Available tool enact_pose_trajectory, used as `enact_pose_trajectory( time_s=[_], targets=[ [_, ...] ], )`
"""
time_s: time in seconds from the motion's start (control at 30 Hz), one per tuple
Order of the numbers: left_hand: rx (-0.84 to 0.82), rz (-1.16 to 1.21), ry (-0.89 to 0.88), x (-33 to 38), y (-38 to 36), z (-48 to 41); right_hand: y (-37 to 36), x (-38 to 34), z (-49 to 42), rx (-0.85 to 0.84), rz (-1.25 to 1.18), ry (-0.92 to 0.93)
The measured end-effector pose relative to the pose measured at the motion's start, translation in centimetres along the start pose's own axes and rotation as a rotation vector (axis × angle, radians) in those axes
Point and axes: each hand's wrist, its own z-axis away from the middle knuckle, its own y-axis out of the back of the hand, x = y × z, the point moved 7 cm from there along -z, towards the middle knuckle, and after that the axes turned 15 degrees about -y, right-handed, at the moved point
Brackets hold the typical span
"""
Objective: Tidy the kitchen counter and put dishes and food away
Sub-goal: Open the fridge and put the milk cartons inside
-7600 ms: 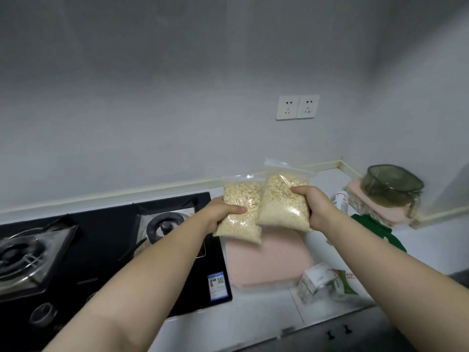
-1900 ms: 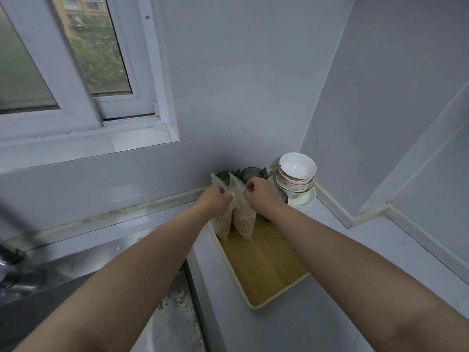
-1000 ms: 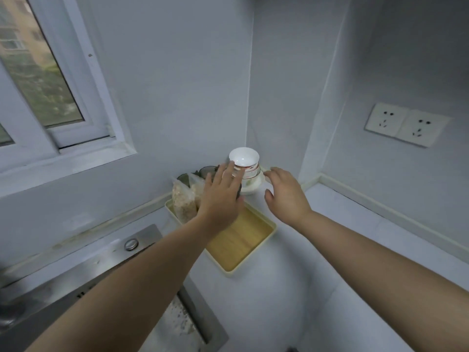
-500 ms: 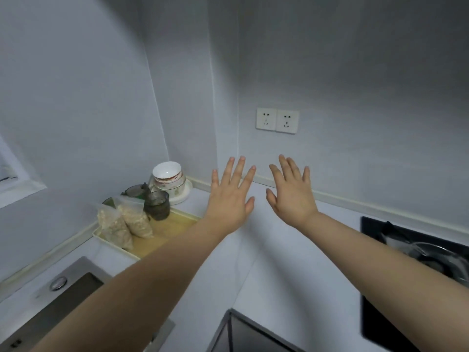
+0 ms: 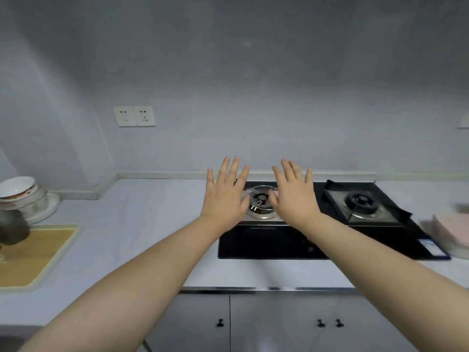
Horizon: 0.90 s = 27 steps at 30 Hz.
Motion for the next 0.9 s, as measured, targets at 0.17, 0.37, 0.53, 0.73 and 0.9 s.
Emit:
enact_pose_trajectory(
  time_s=[0.17,0.37,0.53,0.73,0.9],
  targets=[
    [-0.028,0.146,-0.124,11.5,-0.6,-3.0,2.0,11.7,4.5,0.001,0.064,-0.148],
    [0.025,0.281,-0.337,24.7,0.3,-8.4,5.4,25.0,8.4,0.014,0.143,-0.357],
    [0.074,0.371,-0.468,33.4,0.3,-12.5,7.8,33.3,10.5,0.075,0.196,-0.480],
    [0.083,0.377,-0.641,43.7,0.2,-18.8,9.8,44.1,11.8,0.021,0.397,-0.598],
    [0.084,0.484,-0.752,52.1,0.8,-24.4,13.6,53.3,12.0,0.005,0.472,-0.711]
  ],
)
